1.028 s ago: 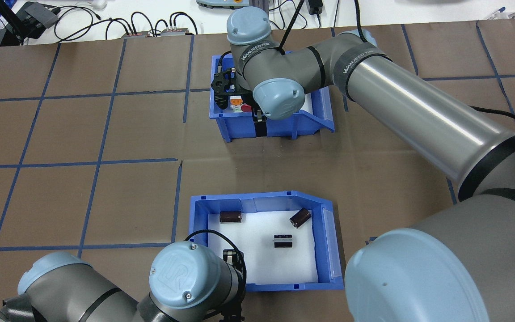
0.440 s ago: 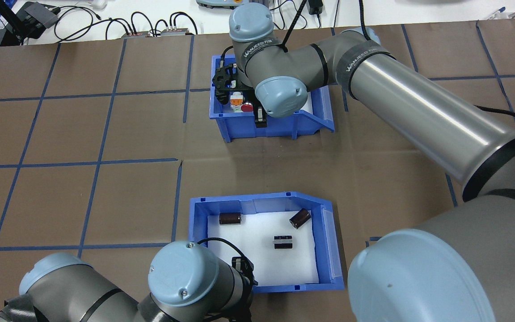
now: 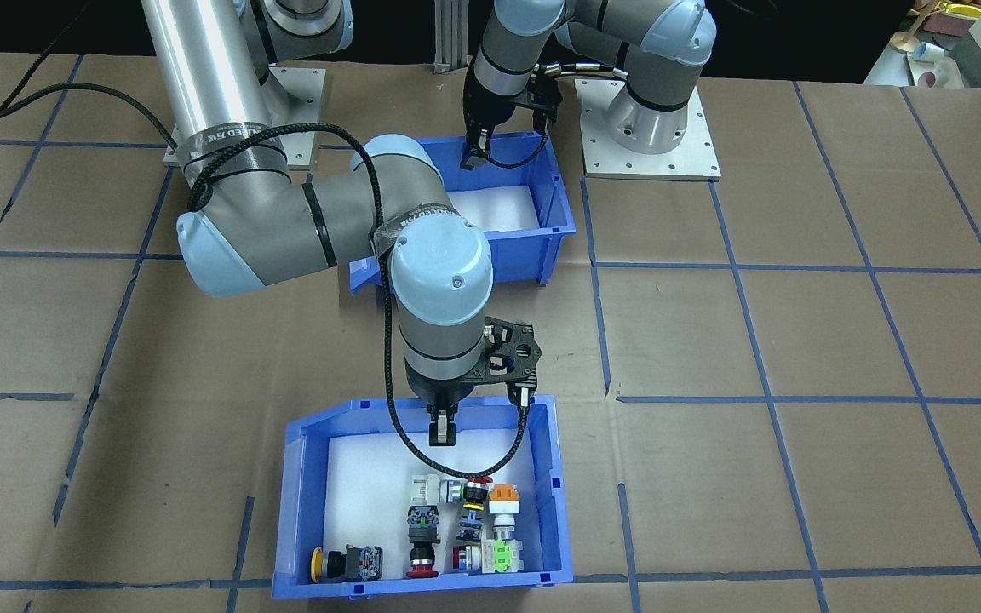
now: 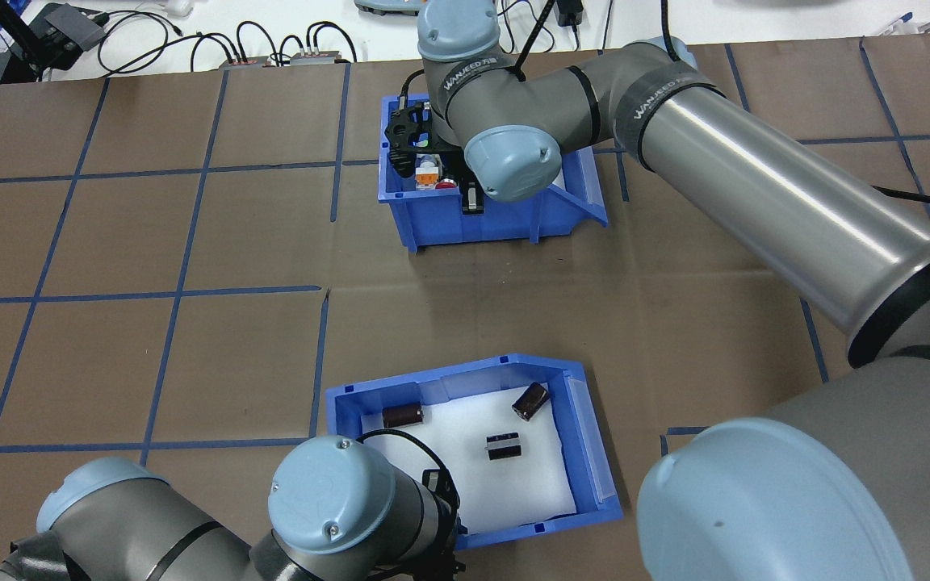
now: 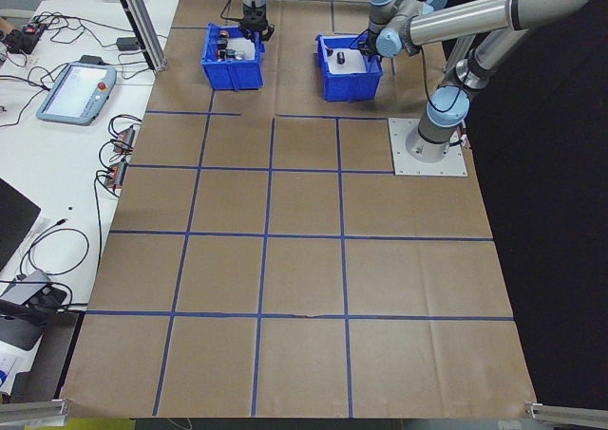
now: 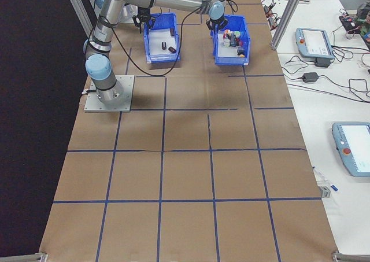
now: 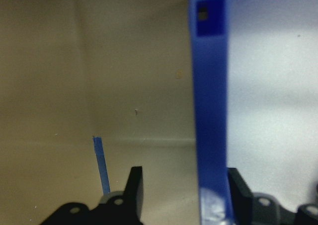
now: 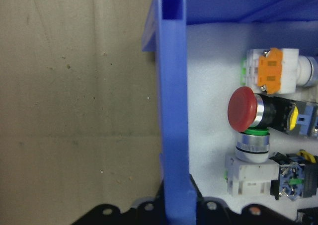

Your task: Place battery box in front

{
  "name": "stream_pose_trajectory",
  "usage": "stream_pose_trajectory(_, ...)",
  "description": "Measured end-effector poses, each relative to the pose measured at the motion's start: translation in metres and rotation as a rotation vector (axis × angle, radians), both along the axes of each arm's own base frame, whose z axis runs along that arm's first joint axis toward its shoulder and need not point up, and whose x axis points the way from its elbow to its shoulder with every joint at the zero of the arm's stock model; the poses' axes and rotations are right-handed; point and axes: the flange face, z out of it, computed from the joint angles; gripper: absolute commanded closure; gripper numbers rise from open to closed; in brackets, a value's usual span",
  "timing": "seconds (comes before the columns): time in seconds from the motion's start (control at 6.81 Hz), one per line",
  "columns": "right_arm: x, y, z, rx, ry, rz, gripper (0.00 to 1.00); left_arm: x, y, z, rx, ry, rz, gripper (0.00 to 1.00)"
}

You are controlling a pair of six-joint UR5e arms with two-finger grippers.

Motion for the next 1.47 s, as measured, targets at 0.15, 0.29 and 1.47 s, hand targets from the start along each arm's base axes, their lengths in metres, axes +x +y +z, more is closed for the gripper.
stream_pose_trajectory(0.15,-0.004,-0.002,0.006,0.005,0.003,-0.006,0.94,0.0,0.0,0.001,-0.008,0.005,-0.001,1.0)
stream_pose_trajectory(0.29,-0.017,-0.007,0.01,0.009,0.006,-0.022,0.94,-0.001,-0.002,0.004,-0.027,0.019,-0.004,1.0)
stream_pose_trajectory(1.47,-0.26,-0.034,0.108,0.06,0.063,-0.06,0.95,0.075,-0.145,0.081,-0.267,0.039,0.135,1.0)
